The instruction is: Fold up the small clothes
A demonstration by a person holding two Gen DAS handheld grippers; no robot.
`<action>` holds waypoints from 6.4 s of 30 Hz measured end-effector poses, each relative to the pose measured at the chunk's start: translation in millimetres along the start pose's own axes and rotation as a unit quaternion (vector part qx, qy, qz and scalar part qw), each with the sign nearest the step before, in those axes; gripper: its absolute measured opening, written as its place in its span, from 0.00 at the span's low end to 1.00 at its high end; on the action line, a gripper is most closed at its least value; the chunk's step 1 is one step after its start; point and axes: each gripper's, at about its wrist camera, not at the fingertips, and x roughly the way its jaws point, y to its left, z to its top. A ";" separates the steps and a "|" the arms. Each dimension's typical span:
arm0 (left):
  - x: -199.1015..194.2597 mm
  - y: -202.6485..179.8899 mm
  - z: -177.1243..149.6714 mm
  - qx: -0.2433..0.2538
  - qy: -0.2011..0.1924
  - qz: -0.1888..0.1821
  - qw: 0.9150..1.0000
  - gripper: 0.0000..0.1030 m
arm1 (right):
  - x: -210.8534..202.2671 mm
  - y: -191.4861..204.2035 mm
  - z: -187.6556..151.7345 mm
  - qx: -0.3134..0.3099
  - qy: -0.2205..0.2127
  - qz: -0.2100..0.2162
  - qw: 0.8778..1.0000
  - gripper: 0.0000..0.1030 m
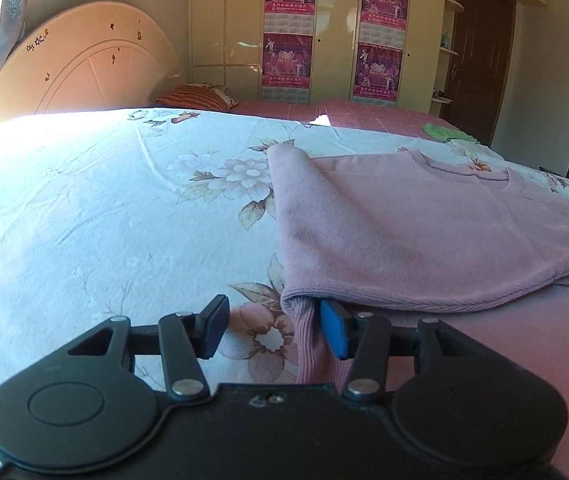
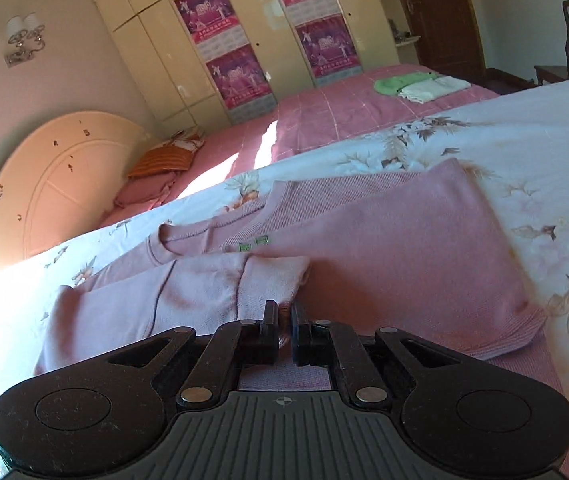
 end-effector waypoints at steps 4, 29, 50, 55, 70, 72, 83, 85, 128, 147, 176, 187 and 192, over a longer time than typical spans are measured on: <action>3.3 6.1 0.2 -0.019 0.004 -0.002 1.000 0.48 | 2.1 -4.8 -5.4 0.018 0.019 0.005 1.000 0.05; -3.6 17.9 0.1 0.000 0.018 -0.021 1.000 0.51 | -11.8 -3.9 -6.2 0.007 0.039 0.022 0.999 0.04; 72.9 -16.6 64.2 0.010 0.008 -0.079 0.997 0.56 | 37.1 -2.6 22.5 -0.090 0.033 -0.059 0.994 0.00; 96.5 -18.6 91.6 0.013 0.003 -0.084 0.996 0.65 | 41.1 16.2 34.7 -0.095 0.001 -0.024 0.995 0.00; 102.1 -66.6 99.8 0.023 0.016 -0.121 0.992 0.74 | 88.1 76.9 35.1 -0.153 0.014 0.017 0.988 0.00; 102.4 -85.9 95.8 0.020 0.017 -0.135 0.991 0.75 | 98.1 96.4 29.5 -0.168 0.024 0.034 0.985 0.00; 90.7 -39.9 60.2 0.048 0.014 -0.071 0.996 0.72 | 92.8 45.5 23.7 -0.177 0.045 -0.018 0.983 0.00; 88.3 -55.5 63.5 0.073 0.019 -0.044 0.996 0.72 | 94.2 49.3 23.9 -0.180 0.045 -0.022 0.982 0.00; 26.4 -67.0 3.4 0.034 0.031 -0.025 0.999 0.87 | 8.7 15.2 -31.1 -0.145 0.027 0.008 0.989 0.52; 13.8 -87.2 -7.9 0.002 0.049 0.034 0.998 0.91 | -25.8 -80.5 -8.9 -0.136 0.018 -0.066 0.988 0.38; -179.2 -57.9 -116.5 0.037 0.065 0.026 0.997 0.86 | -233.4 -107.5 -94.8 0.021 0.039 0.004 0.999 0.38; -218.5 -17.4 -159.5 -0.054 0.099 -0.051 0.992 0.74 | -281.6 -121.3 -159.1 0.058 0.074 0.005 0.996 0.38; -209.0 5.4 -158.3 -0.142 0.098 -0.134 0.976 0.72 | -280.6 -135.4 -160.9 0.098 0.072 0.025 0.992 0.76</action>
